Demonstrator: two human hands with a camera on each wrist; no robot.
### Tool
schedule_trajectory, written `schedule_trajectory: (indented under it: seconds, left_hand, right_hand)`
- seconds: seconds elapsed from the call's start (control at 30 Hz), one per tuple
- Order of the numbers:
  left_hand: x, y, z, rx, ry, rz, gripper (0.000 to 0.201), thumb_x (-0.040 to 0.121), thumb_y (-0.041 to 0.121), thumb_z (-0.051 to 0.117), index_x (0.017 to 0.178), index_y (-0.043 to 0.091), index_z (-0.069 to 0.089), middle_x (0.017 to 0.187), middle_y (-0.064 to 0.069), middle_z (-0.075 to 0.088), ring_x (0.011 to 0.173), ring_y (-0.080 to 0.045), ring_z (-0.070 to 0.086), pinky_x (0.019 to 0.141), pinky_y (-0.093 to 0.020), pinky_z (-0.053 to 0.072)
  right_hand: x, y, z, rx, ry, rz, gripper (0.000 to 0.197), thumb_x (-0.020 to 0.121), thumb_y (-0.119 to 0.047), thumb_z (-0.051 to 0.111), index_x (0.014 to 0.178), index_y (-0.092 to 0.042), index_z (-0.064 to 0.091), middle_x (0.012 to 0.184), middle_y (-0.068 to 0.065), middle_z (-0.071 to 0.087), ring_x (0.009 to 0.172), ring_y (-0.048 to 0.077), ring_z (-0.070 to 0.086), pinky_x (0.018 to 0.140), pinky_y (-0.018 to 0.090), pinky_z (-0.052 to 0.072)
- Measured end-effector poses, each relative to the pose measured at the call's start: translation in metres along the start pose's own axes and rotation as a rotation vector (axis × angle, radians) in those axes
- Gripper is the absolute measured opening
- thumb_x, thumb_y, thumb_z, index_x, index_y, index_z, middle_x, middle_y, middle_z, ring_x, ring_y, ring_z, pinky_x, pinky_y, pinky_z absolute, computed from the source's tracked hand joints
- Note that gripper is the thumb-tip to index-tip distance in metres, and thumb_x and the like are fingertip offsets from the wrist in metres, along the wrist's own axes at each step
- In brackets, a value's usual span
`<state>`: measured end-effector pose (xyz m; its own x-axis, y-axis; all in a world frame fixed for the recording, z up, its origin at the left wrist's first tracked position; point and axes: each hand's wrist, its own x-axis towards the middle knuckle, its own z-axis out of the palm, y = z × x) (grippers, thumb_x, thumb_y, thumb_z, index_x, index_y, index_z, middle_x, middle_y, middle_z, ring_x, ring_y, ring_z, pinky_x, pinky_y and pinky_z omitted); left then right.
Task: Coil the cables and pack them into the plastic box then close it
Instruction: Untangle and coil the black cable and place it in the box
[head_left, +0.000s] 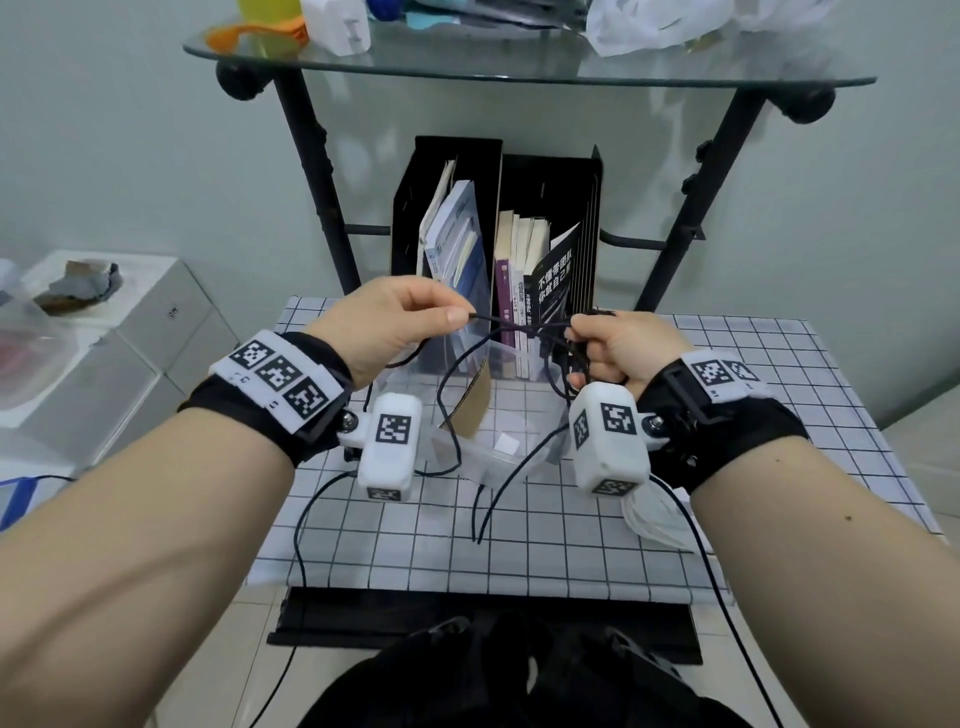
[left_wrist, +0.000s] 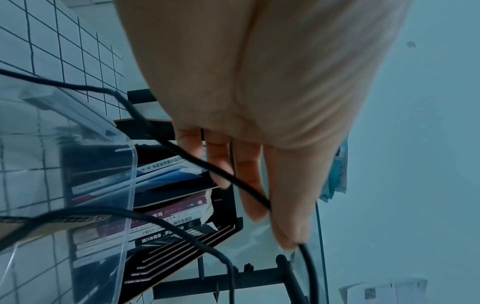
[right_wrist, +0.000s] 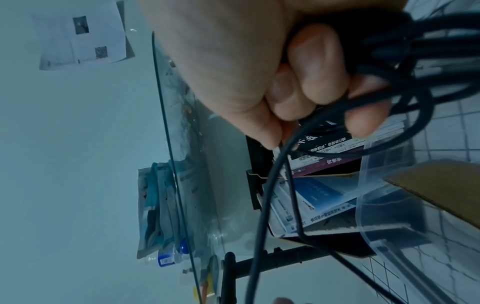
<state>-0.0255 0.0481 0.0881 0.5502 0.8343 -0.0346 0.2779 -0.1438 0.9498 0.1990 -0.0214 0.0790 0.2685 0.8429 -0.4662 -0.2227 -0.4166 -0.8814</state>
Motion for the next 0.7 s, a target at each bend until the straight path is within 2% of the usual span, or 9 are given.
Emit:
schedule_trajectory:
  seconds: [0.1,0.17,0.23,0.27,0.33,0.5,0.57,0.63,0.7]
  left_hand:
    - [-0.003,-0.003,-0.003,-0.039,-0.139,-0.006,0.012,0.072,0.036,0.072,0.08,0.027,0.072,0.077,0.011,0.067,0.078,-0.007,0.058,0.085,-0.027,0.043]
    - [-0.005,-0.005,-0.003,-0.076,-0.225,-0.036,0.005,0.074,0.027,0.073,0.078,0.025,0.072,0.075,0.008,0.067,0.075,-0.008,0.059,0.081,-0.023,0.045]
    - [-0.007,-0.005,-0.002,-0.042,-0.309,-0.062,0.008,0.078,0.014,0.072,0.077,0.022,0.072,0.074,0.008,0.068,0.075,-0.005,0.061,0.078,-0.017,0.046]
    - [-0.008,-0.006,-0.002,-0.006,-0.341,-0.078,0.007,0.075,0.015,0.074,0.076,0.022,0.073,0.075,0.008,0.069,0.076,-0.004,0.061,0.079,-0.016,0.046]
    - [-0.009,-0.007,-0.002,0.061,-0.372,-0.12,0.008,0.066,0.025,0.076,0.074,0.026,0.075,0.079,0.009,0.071,0.081,-0.003,0.063,0.085,-0.016,0.044]
    - [-0.01,-0.011,0.009,0.34,-0.539,-0.238,0.007,0.074,0.026,0.076,0.081,0.029,0.077,0.092,0.007,0.074,0.096,-0.009,0.065,0.104,-0.032,0.04]
    - [-0.011,-0.01,0.015,0.386,-0.602,-0.255,0.009,0.078,0.024,0.075,0.086,0.025,0.077,0.095,0.007,0.074,0.099,-0.009,0.066,0.106,-0.033,0.04]
    - [-0.012,-0.008,0.018,0.392,-0.58,-0.238,0.01,0.081,0.031,0.072,0.088,0.027,0.077,0.096,0.011,0.074,0.098,-0.004,0.065,0.104,-0.028,0.041]
    - [-0.01,-0.004,0.019,0.32,-0.404,-0.165,0.016,0.083,0.037,0.068,0.086,0.024,0.076,0.09,0.009,0.074,0.085,-0.005,0.064,0.09,-0.026,0.046]
  right_hand:
    - [0.001,-0.001,-0.001,0.0,0.055,-0.011,0.018,0.093,-0.013,0.056,0.075,-0.011,0.054,0.034,-0.008,0.026,0.03,0.007,0.018,0.045,0.022,0.051]
    - [0.0,-0.002,-0.001,0.013,0.082,-0.027,0.019,0.093,-0.012,0.056,0.074,-0.011,0.053,0.034,-0.007,0.026,0.03,0.007,0.018,0.047,0.022,0.053]
    - [-0.002,-0.004,-0.001,0.032,0.096,-0.042,0.018,0.093,-0.01,0.055,0.075,-0.01,0.053,0.034,-0.007,0.027,0.031,0.007,0.018,0.048,0.023,0.052]
    - [-0.002,-0.005,-0.002,0.042,0.098,-0.045,0.017,0.093,-0.01,0.055,0.077,-0.01,0.053,0.035,-0.007,0.027,0.032,0.007,0.019,0.048,0.023,0.052]
    - [-0.002,-0.006,-0.002,0.056,0.099,-0.049,0.016,0.094,-0.012,0.055,0.078,-0.01,0.053,0.035,-0.007,0.028,0.032,0.007,0.02,0.048,0.023,0.052]
    - [-0.002,-0.008,0.003,0.095,0.076,-0.077,0.015,0.094,-0.015,0.055,0.08,-0.01,0.053,0.036,-0.007,0.028,0.03,0.007,0.02,0.049,0.022,0.05]
    - [-0.004,-0.009,0.006,0.103,0.059,-0.101,0.014,0.094,-0.013,0.055,0.081,-0.009,0.053,0.036,-0.007,0.028,0.03,0.008,0.02,0.048,0.022,0.048]
    - [-0.007,-0.011,0.009,0.094,0.038,-0.124,0.014,0.094,-0.012,0.055,0.081,-0.009,0.053,0.037,-0.006,0.027,0.031,0.008,0.02,0.047,0.022,0.047]
    - [-0.011,-0.013,0.011,0.075,0.012,-0.14,0.014,0.095,-0.012,0.055,0.081,-0.008,0.053,0.037,-0.006,0.027,0.031,0.008,0.02,0.047,0.023,0.045]
